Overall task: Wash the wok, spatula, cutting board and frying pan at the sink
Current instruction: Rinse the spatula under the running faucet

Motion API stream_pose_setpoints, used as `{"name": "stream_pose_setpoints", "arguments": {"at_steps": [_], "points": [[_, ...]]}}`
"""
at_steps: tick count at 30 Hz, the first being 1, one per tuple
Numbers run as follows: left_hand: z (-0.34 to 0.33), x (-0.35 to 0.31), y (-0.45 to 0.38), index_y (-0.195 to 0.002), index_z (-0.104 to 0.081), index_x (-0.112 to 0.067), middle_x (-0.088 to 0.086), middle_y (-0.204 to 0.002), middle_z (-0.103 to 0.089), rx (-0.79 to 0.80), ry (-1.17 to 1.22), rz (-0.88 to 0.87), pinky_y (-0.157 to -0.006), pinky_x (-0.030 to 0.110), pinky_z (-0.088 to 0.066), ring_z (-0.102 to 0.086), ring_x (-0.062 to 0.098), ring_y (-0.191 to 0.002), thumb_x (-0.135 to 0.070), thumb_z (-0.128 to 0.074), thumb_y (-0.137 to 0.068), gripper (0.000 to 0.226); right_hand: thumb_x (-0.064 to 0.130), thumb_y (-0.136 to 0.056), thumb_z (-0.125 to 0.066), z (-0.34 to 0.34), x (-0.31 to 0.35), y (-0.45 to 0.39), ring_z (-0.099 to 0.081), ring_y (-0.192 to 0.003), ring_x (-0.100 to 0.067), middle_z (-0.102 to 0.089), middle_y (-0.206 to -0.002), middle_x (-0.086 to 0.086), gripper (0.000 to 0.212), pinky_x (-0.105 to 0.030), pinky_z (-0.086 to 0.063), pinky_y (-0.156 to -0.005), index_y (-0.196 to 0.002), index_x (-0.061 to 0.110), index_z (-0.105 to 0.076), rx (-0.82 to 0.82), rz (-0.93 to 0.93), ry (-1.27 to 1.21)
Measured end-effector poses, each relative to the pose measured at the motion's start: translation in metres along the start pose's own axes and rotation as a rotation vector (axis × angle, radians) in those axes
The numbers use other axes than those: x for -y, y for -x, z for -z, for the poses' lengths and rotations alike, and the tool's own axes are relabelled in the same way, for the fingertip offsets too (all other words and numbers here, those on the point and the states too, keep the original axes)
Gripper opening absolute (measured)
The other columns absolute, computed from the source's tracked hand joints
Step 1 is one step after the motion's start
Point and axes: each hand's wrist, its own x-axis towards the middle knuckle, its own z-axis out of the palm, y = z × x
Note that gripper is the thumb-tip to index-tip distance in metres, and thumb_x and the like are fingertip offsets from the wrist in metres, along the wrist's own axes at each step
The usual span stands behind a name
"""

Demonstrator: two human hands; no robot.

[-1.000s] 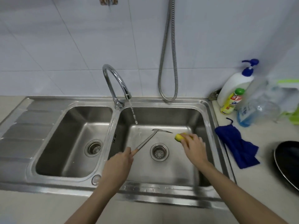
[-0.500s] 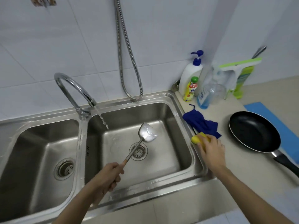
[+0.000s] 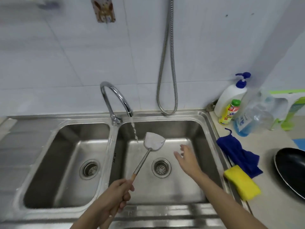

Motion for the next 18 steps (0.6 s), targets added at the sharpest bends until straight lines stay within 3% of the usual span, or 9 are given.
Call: {"name": "stream_pose_setpoints", "arguments": {"at_steps": [2, 4, 6, 9, 14, 18], "points": [[0.009, 0.005, 0.005, -0.085, -0.052, -0.007, 0.000, -0.049, -0.036, -0.069, 0.079, -0.001, -0.038, 0.015, -0.021, -0.028, 0.012, -0.035, -0.038, -0.049, -0.095, 0.033, 0.030, -0.096, -0.048, -0.032, 0.031, -0.021, -0.058, -0.109, -0.029, -0.058, -0.124, -0.014, 0.038, -0.041, -0.045, -0.098, -0.126, 0.006, -0.050, 0.114, -0.126, -0.144], [0.018, 0.010, 0.011, -0.084, -0.054, -0.007, 0.001, -0.048, -0.038, -0.108, 0.127, 0.002, -0.039, 0.015, -0.021, -0.029, 0.012, -0.034, -0.038, -0.050, -0.095, 0.033, 0.029, -0.097, -0.044, -0.062, 0.055, -0.031, -0.064, -0.088, -0.027, -0.066, -0.105, -0.013, 0.027, -0.042, -0.052, -0.086, -0.109, 0.008, -0.055, 0.189, -0.213, -0.279], [0.023, 0.017, 0.016, -0.081, -0.056, -0.006, 0.001, -0.046, -0.040, -0.121, 0.159, 0.009, -0.039, 0.016, -0.022, -0.031, 0.013, -0.033, -0.035, -0.051, -0.095, 0.033, 0.025, -0.098, -0.041, -0.085, 0.073, -0.034, -0.062, -0.070, -0.022, -0.066, -0.092, -0.011, 0.025, -0.035, -0.051, -0.068, -0.101, 0.006, -0.056, 0.244, -0.235, -0.342], [0.024, 0.027, 0.020, -0.076, -0.060, -0.007, 0.002, -0.045, -0.040, -0.165, 0.218, 0.036, -0.040, 0.016, -0.022, -0.032, 0.013, -0.034, -0.038, -0.058, -0.091, 0.035, 0.019, -0.100, -0.040, -0.108, 0.084, -0.033, -0.059, -0.064, -0.020, -0.066, -0.084, -0.011, 0.024, -0.025, -0.048, -0.055, -0.094, 0.004, -0.057, 0.293, -0.255, -0.426], [0.010, 0.021, 0.021, -0.078, -0.057, -0.009, 0.003, -0.047, -0.043, -0.245, 0.239, 0.069, -0.036, 0.014, -0.024, -0.033, 0.014, -0.031, -0.040, -0.056, -0.092, 0.034, 0.015, -0.099, -0.045, -0.124, 0.083, -0.037, -0.062, -0.068, -0.023, -0.067, -0.081, -0.012, 0.024, -0.028, -0.052, -0.062, -0.101, -0.003, -0.060, 0.347, -0.324, -0.559], [-0.006, 0.004, 0.022, -0.082, -0.056, -0.009, 0.003, -0.049, -0.046, -0.357, 0.087, -0.003, -0.035, 0.018, -0.026, -0.039, 0.015, -0.032, -0.041, -0.049, -0.095, 0.035, 0.013, -0.098, -0.049, -0.120, 0.095, -0.034, -0.065, -0.074, -0.023, -0.065, -0.089, -0.015, 0.017, -0.027, -0.057, -0.062, -0.103, -0.002, -0.056, 0.511, -0.462, -0.843]]}}
